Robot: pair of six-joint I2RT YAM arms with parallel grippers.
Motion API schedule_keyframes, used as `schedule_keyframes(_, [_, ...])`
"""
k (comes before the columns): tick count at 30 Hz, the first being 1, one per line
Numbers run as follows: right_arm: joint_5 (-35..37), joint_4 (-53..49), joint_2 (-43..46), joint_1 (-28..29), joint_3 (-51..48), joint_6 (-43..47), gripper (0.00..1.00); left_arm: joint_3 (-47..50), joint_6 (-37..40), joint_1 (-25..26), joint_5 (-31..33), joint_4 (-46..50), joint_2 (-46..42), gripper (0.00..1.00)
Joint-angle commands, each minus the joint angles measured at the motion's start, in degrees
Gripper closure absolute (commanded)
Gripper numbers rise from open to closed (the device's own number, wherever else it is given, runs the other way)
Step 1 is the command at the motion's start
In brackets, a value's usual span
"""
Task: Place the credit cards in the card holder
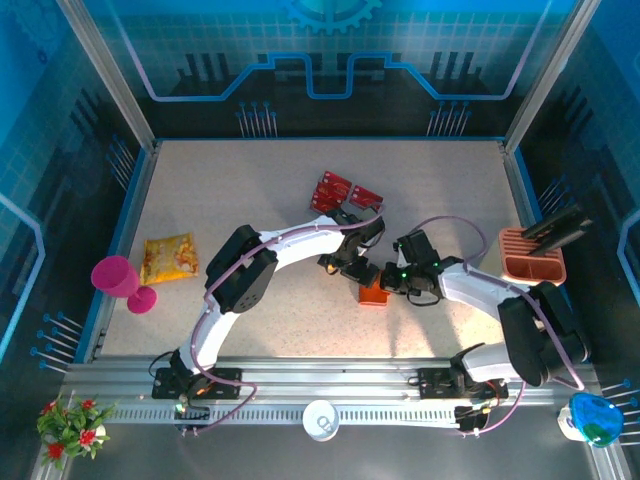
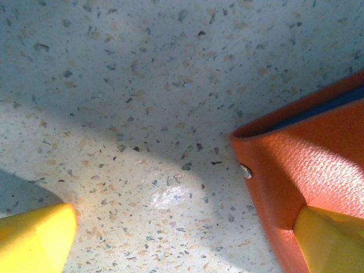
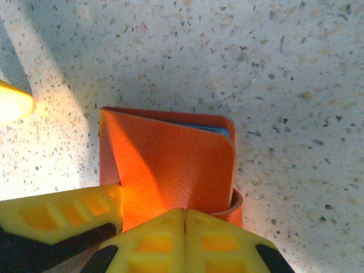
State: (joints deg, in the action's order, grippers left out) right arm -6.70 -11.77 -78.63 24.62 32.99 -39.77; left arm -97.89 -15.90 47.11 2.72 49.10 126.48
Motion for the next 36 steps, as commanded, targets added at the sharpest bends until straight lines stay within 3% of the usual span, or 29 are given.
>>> schedule_keyframes(1, [5.49,-8.59,-0.98,2.93,-4.67,-4.16,1.00,2.74,1.57,-0.01,3.87,5.45,4.51,0.01])
schedule_keyframes(16, [18.06,-4.08,0.89,16.63,-14.67,-19.93,1.00,4.37,1.14,0.01,3.35,4.51,3.72,0.01])
schedule_keyframes(21, [18.43,-3.30,3.38,18.74,-17.76,-22.02,1.00,4.46,1.22,-0.05,3.34,4.25,3.71,0.01])
schedule_keyframes(27, [14.90,0.35,0.46,18.98,-17.89,-20.31,1.00,4.15,1.14,-0.13,2.48,3.81,3.80,0.01])
schedule_keyframes(36, [8.61,-5.34,6.71,10.97,-3.35,-11.40,0.39,0.24,0.24,-5.11,1.40,2.74,-0.21,0.01])
